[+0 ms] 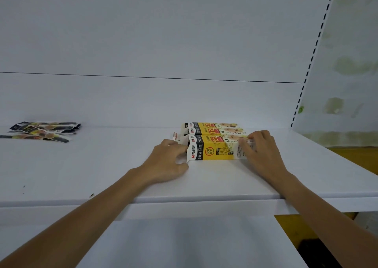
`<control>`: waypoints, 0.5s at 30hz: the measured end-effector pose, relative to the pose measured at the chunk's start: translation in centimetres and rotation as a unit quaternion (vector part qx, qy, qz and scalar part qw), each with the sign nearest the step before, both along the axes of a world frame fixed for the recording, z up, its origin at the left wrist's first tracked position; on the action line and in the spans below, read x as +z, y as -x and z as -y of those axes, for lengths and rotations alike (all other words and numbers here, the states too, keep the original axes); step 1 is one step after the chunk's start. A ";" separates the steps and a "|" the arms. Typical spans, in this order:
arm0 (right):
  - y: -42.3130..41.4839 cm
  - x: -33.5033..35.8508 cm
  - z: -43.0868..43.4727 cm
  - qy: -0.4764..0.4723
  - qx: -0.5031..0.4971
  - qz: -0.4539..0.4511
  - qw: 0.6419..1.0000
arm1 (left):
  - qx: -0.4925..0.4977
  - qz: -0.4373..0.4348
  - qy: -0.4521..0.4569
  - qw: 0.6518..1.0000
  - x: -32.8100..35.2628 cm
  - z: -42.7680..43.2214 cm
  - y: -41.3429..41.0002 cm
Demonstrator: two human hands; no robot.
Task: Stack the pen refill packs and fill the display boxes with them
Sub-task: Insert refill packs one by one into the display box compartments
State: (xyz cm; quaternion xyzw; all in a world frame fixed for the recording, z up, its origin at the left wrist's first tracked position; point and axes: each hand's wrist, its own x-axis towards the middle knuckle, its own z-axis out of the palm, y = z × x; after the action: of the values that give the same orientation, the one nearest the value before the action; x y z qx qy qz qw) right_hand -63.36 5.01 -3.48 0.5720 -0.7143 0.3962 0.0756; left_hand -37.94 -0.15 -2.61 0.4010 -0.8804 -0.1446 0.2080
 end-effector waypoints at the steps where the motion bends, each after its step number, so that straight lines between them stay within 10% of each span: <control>1: -0.1 0.1 -0.1 -0.008 -0.003 0.003 1.000 | -0.002 0.007 -0.010 1.000 0.1 -0.1 0.2; 15: -0.7 0.8 -0.7 -0.027 -0.044 -0.061 0.997 | 0.001 0.028 0.160 0.987 0.5 -1.5 -0.1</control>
State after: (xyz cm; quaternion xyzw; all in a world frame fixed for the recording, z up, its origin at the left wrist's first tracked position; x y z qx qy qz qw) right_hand -62.62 5.75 -2.71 0.5648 -0.7431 0.3379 0.1207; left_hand -37.86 1.36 -2.10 0.3676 -0.8971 0.0099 0.2450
